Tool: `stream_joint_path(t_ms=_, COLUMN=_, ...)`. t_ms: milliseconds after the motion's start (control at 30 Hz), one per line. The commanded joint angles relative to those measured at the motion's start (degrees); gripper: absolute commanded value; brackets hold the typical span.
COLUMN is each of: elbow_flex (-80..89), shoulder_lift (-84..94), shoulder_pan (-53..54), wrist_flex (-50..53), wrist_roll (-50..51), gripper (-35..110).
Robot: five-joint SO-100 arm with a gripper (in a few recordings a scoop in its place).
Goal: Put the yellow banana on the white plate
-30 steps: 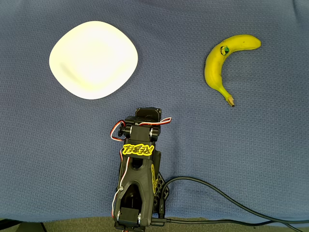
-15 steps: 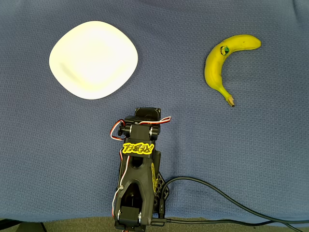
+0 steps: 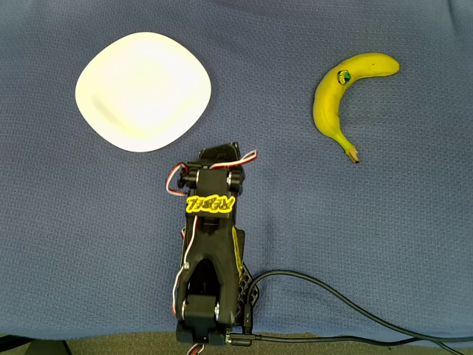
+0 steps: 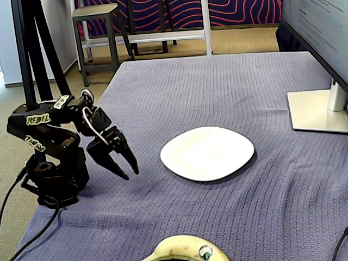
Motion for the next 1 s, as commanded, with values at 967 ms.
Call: stream_joint_path(t_ms=967, elbow_flex=-56.3, shoulder_lift=-59.2, shoulder_pan=14.5, wrist_flex=6.1, wrist_roll=-47.9, gripper=22)
